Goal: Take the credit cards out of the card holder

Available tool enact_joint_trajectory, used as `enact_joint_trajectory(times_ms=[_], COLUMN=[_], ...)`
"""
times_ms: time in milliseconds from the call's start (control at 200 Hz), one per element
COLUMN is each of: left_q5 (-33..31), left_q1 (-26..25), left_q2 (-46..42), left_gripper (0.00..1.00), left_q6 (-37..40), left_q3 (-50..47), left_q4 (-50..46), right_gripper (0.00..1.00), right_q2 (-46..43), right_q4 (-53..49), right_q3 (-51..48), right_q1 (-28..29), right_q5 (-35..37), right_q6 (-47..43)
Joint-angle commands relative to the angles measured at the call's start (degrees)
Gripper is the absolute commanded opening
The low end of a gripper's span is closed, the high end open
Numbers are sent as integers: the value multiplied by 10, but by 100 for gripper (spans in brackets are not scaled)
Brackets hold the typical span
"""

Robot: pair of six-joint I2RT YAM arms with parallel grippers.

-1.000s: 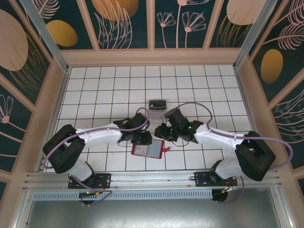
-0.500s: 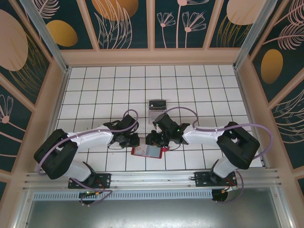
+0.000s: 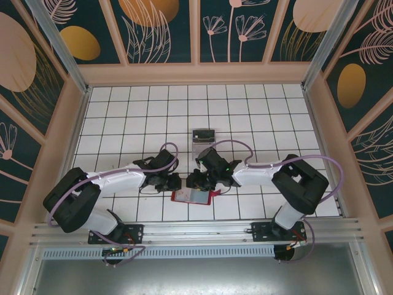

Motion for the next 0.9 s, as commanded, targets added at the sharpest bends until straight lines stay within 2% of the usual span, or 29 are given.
enact_joint_trajectory(times_ms=[0, 165, 896], left_q5=[7, 10, 20], left_q1=[1, 1, 1], left_q2=[15, 16, 20], left_gripper=[19, 19, 18], left_q6=[10, 9, 7], left_q3=[-20, -21, -19], left_q4=[-16, -14, -6], right_gripper=[25, 25, 25], right_q2=[6, -18, 9], right_q4=[-5, -21, 40], right_q3=[-1, -16, -34], right_q1=[3, 0, -1], right_q5=[9, 40, 7], right_q6=[8, 17, 35])
